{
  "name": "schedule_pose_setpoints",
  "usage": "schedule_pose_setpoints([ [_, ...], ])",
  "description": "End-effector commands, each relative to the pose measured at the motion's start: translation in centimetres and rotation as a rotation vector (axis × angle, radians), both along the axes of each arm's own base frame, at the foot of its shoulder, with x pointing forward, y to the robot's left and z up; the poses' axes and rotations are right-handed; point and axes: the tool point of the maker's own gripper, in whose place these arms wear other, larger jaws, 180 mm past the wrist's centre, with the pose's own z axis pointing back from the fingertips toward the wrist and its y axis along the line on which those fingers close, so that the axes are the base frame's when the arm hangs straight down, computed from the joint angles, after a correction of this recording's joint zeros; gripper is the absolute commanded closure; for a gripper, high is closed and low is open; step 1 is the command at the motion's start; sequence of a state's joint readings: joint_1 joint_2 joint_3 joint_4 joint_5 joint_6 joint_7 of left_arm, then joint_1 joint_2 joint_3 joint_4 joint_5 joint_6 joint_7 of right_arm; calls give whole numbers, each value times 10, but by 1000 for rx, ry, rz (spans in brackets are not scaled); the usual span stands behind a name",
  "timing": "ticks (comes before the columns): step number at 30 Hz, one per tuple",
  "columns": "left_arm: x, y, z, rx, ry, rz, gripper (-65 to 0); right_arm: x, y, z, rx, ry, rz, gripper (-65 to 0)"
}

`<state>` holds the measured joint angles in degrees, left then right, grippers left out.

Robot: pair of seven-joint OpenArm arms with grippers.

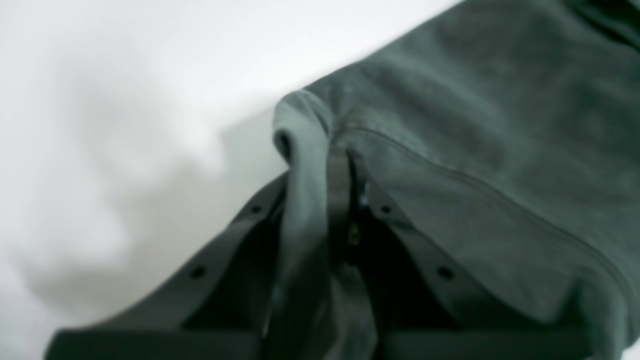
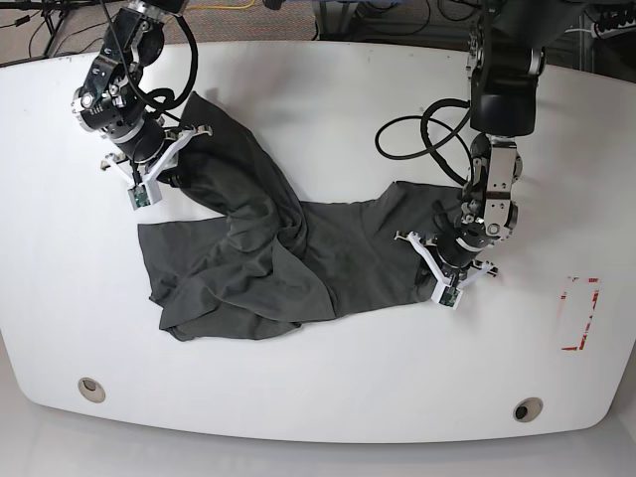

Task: Fold the T-shirt properly
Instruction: 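Close the left gripper on the sleeve edge, then lift the shirt with both grippers and stretch it between them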

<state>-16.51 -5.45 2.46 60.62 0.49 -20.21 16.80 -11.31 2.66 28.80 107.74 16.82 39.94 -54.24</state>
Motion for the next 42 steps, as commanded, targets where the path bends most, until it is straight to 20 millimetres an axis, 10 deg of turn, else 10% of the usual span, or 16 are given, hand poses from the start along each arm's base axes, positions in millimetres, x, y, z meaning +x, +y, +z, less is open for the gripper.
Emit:
schedule_pose_setpoints([
  [1, 14, 3, 41, 4, -106, 5, -26, 7, -2, 19, -24, -54, 8, 0],
  [13, -8, 8, 107, 89, -252, -10, -18, 10, -21, 36, -113, -48, -9, 0],
  [33, -48, 88, 109, 247, -203, 83, -7, 3, -24, 19, -64, -46, -24, 0],
  [42, -42, 122, 149, 323, -267, 150, -8, 42, -40, 59, -132, -172, 16, 0],
])
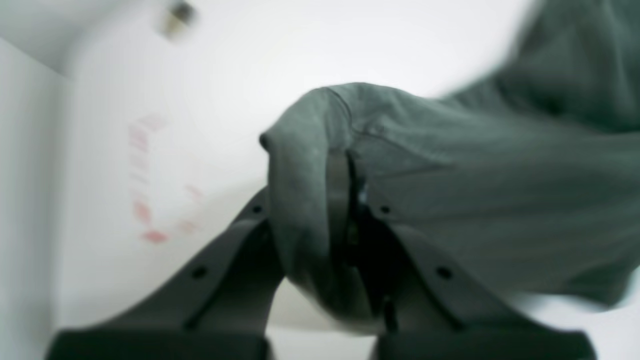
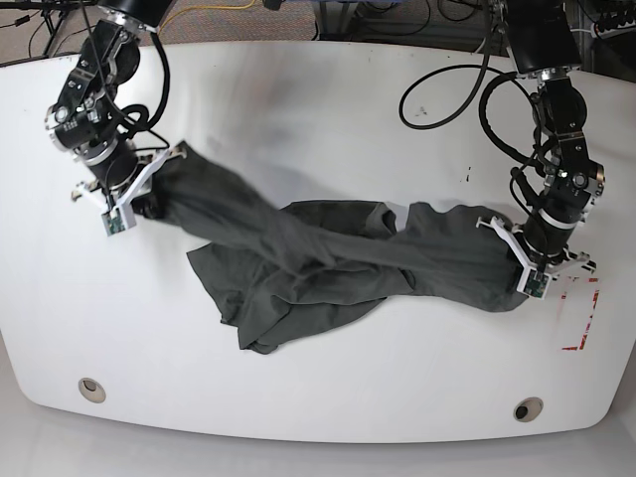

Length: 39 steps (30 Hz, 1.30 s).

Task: Fold the T-shirt properly
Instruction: 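Lift the shirt with both grippers and stretch it between them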

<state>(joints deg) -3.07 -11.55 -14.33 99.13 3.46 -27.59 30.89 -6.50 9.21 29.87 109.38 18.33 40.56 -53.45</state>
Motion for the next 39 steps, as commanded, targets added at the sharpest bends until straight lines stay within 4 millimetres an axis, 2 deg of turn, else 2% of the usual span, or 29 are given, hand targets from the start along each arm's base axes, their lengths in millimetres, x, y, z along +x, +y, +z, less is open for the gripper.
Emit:
schedule_pose_setpoints([
  [1, 7, 18, 30, 51, -62, 47, -8, 11, -6, 14, -28, -42, -2, 0],
  [3, 12, 25, 64, 83, -127, 66, -6, 21, -7, 19, -17, -64, -3, 0],
  [9, 10, 34, 91, 125, -147, 111, -7, 30, -2, 26, -1, -97, -1, 0],
  [11, 9, 37, 96, 138, -142, 128, -7, 33, -1, 32, -2, -116, -1, 0],
  [13, 3, 35, 107, 158, -138, 147, -3, 30, 4, 47, -21, -145, 1, 0],
  [15, 0, 35, 106, 162, -126, 155, -2, 28, 7, 54, -29, -160, 3, 0],
  [21, -7, 27, 92, 138, -85, 161, -4, 23, 12, 61, -48, -167, -1, 0],
  [25, -16, 14, 69, 111, -58, 140, -6, 20, 11, 56, -31, -160, -15, 0],
  [33, -37, -2, 27, 54, -31, 100, -10, 21, 7, 30, 19, -108, -31, 0],
  [35, -42, -9, 18, 32, -11, 81, -7, 46, 12, 27, 93, -131, -27, -1],
  [39, -41, -5, 17, 46, 31, 96, -8, 72, 19, 24, 163, -140, -24, 0],
])
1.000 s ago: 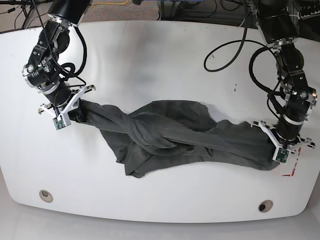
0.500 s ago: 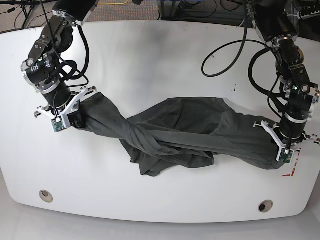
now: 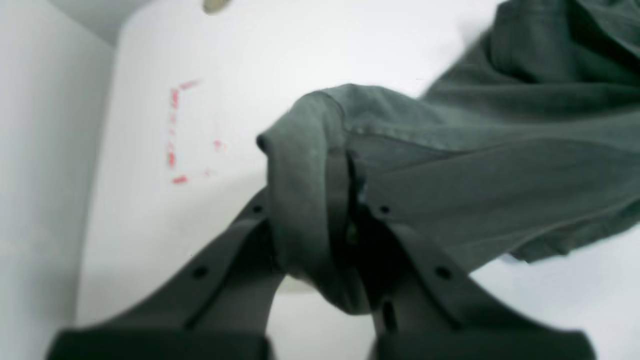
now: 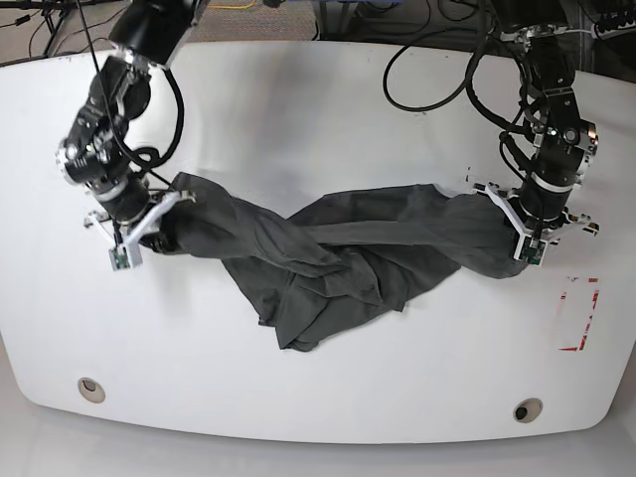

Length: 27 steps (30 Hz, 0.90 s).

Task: Fold the T-shirt properly
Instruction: 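Lift the shirt with both grippers and stretch it between them, then lower the shirt and open the left gripper, releasing its edge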

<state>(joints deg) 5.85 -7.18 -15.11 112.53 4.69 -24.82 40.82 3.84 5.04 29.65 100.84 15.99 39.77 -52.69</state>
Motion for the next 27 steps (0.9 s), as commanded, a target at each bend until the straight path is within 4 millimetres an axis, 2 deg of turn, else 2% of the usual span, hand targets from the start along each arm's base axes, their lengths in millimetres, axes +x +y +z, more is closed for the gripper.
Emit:
schedule_pose_setpoints([
  [1, 11, 6, 23, 23, -47, 16, -8, 27, 6, 22, 53, -98, 15, 0],
  [4, 16, 11, 29, 37, -35, 30, -11, 40, 13, 24, 76, -98, 32, 0],
  [6, 25, 21, 46, 53, -21, 61, -13, 51, 26, 30, 58, -105, 83, -1],
  [10, 29, 32, 59, 66, -14, 88, -15, 49, 33, 34, 35, -111, 113, -2],
  [14, 29, 37, 61, 70, -3, 98, -15, 46, 38, 33, 22, -107, 135, -2],
  [16, 17, 39, 43, 74, 41, 96, -13, 28, 42, 10, 9, -44, 157, -2],
  [20, 1, 36, 18, 71, 88, 77, -11, 6, 39, -2, -10, -10, 157, -2],
  [24, -12, 39, 5, 70, 105, 70, -11, -11, 31, -8, -34, 12, 142, -3],
  [27, -30, 51, -11, 70, 151, 98, -11, -26, 20, -18, -47, 47, 112, -9],
])
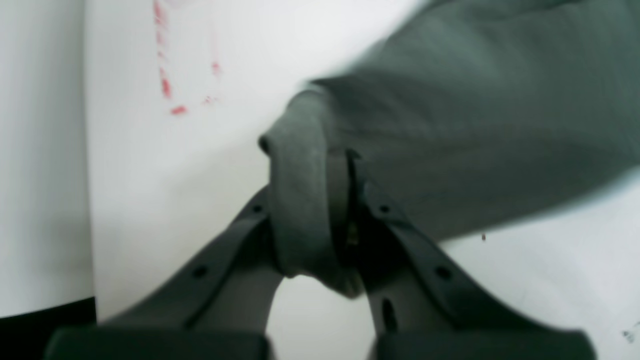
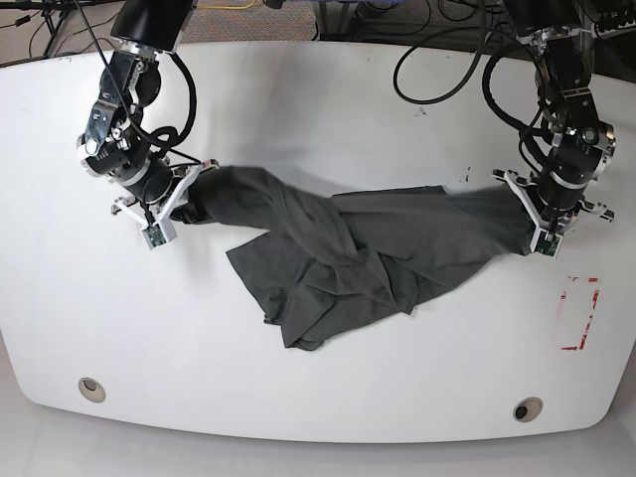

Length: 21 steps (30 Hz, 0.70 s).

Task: Fold the T-shirt properly
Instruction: 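Lower the shirt and open the left gripper, releasing its edge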

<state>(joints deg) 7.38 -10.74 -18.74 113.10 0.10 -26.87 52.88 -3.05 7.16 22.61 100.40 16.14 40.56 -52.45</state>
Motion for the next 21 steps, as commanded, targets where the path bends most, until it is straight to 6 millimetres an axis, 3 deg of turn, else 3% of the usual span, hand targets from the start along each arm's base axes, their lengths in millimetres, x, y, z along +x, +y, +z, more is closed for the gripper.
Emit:
schedule_pose_setpoints([
  [1, -4, 17, 9, 31, -38, 31, -11, 9, -11, 24, -17, -86, -26, -10],
  [7, -18, 30, 1, 32, -6, 70, -10, -1, -22, 27, -55, -81, -48, -18],
  [9, -24, 39, 3, 32, -1, 103, -7, 1, -25, 42, -70, -121, -57, -12],
  [15, -23, 49, 10, 34, -4, 146, -8, 4, -28, 63, -110, -168, -58, -8],
  [17, -21, 51, 15, 37, -15, 155, -8, 6, -28, 73, -126, -191, -55, -8],
  [19, -7, 53, 33, 24, -75, 178, -7, 19, -32, 109, -183, -267, -56, 0],
  [21, 0, 54, 43, 23, -106, 185, -7, 25, -35, 122, -203, -295, -59, 0],
])
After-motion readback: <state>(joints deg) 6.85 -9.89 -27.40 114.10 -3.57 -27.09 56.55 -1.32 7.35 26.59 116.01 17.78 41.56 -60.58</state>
